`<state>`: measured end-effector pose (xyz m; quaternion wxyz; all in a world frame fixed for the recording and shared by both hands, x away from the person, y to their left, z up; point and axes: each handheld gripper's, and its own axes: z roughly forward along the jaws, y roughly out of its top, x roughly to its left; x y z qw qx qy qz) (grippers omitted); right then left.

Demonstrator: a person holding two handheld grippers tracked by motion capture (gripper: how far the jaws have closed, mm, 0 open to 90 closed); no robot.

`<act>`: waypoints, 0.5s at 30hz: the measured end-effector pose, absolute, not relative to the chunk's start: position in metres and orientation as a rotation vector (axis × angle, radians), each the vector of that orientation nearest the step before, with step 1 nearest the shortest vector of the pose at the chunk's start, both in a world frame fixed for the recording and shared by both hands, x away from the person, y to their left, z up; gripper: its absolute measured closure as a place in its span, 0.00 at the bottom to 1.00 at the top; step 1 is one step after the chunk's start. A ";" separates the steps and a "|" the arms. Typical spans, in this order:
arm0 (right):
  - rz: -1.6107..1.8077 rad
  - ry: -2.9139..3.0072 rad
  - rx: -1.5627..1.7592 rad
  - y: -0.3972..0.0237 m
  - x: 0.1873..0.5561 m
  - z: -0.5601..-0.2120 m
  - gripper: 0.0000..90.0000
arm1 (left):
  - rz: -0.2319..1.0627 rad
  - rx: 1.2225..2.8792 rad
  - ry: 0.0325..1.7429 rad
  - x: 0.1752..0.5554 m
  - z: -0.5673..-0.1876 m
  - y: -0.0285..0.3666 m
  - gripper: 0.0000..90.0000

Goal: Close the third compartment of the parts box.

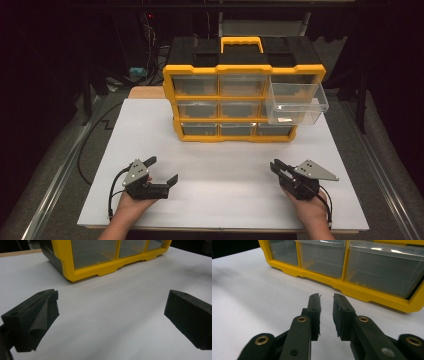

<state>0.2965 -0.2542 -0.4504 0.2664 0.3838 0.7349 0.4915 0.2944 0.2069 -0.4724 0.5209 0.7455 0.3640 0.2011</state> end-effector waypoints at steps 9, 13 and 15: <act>1.305 1.989 1.031 -0.255 0.295 -0.450 1.00 | 0.481 1.776 0.870 0.294 -0.472 0.207 0.01; 1.297 1.989 1.004 -0.253 0.294 -0.449 1.00 | 0.484 1.789 0.865 0.294 -0.472 0.206 0.01; 1.295 1.989 0.995 -0.252 0.294 -0.448 1.00 | 0.482 1.784 0.863 0.294 -0.472 0.206 0.01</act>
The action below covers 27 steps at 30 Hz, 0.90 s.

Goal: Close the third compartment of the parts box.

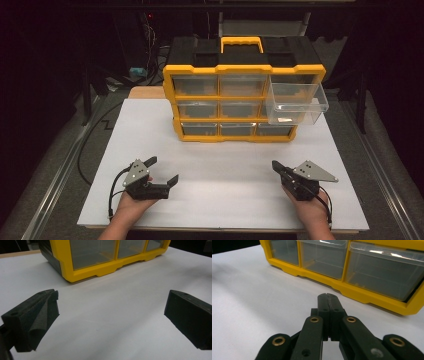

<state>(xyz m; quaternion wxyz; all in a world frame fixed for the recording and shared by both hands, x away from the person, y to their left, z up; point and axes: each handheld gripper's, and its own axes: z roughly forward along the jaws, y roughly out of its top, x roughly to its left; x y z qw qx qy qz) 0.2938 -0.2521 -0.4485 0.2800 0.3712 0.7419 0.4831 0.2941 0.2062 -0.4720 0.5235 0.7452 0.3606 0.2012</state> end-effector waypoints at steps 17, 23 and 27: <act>1.356 1.932 0.930 -0.232 0.297 -0.428 1.00 | 0.471 1.776 0.853 0.294 -0.472 0.206 0.01; 1.378 1.907 0.924 -0.230 0.298 -0.418 1.00 | 0.464 1.769 0.848 0.294 -0.472 0.206 0.01; 1.379 1.888 0.930 -0.232 0.298 -0.412 1.00 | 0.464 1.777 0.840 0.293 -0.472 0.205 0.01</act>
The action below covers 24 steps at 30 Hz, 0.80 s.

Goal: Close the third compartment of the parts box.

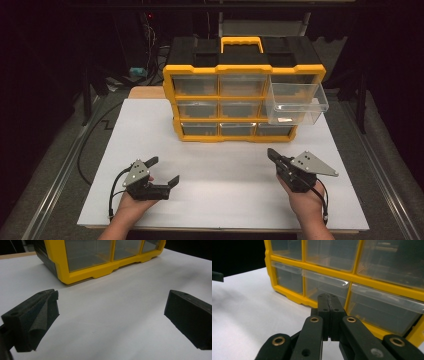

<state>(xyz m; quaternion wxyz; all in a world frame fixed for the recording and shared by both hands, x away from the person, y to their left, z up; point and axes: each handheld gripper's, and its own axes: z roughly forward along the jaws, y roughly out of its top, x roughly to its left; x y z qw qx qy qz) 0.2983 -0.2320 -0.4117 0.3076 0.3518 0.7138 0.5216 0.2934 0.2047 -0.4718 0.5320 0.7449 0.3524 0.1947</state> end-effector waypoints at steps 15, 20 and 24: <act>1.416 1.811 0.890 -0.240 0.294 -0.381 1.00 | 0.459 1.772 0.833 0.293 -0.472 0.204 0.01; 1.420 1.786 0.868 -0.240 0.290 -0.369 1.00 | 0.458 1.779 0.829 0.292 -0.472 0.203 0.01; 1.426 1.766 0.850 -0.241 0.287 -0.360 1.00 | 0.456 1.777 0.832 0.292 -0.472 0.203 0.01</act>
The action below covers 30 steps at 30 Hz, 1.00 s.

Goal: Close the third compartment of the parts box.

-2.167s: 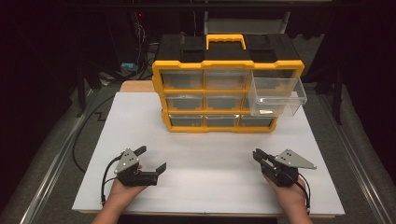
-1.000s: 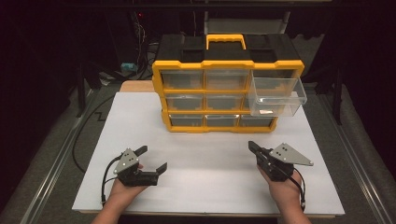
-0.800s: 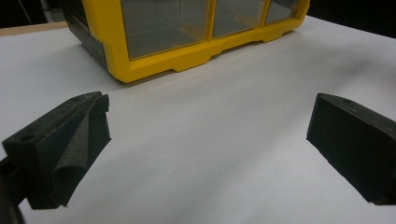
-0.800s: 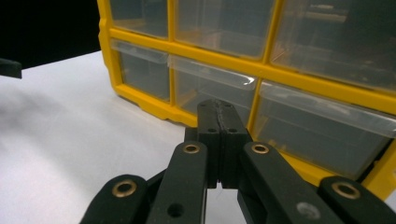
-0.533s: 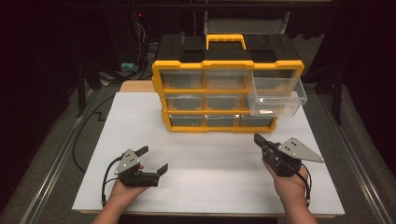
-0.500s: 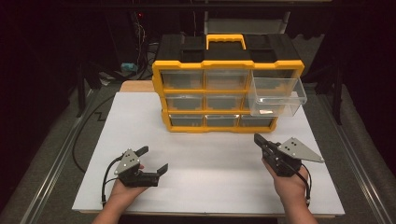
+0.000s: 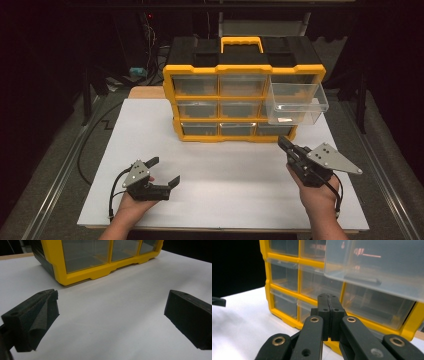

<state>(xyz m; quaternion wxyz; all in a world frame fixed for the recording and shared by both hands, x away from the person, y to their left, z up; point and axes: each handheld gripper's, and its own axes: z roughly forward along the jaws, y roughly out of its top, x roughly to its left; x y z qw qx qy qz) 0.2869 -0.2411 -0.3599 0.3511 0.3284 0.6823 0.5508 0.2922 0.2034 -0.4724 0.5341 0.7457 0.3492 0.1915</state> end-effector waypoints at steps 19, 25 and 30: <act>1.394 1.697 0.831 -0.245 0.290 -0.327 1.00 | 0.451 1.774 0.815 0.292 -0.472 0.202 0.01; 1.380 1.671 0.838 -0.247 0.293 -0.318 1.00 | 0.453 1.774 0.810 0.292 -0.472 0.202 0.01; 1.366 1.641 0.846 -0.252 0.295 -0.309 1.00 | 0.456 1.783 0.805 0.291 -0.472 0.201 0.00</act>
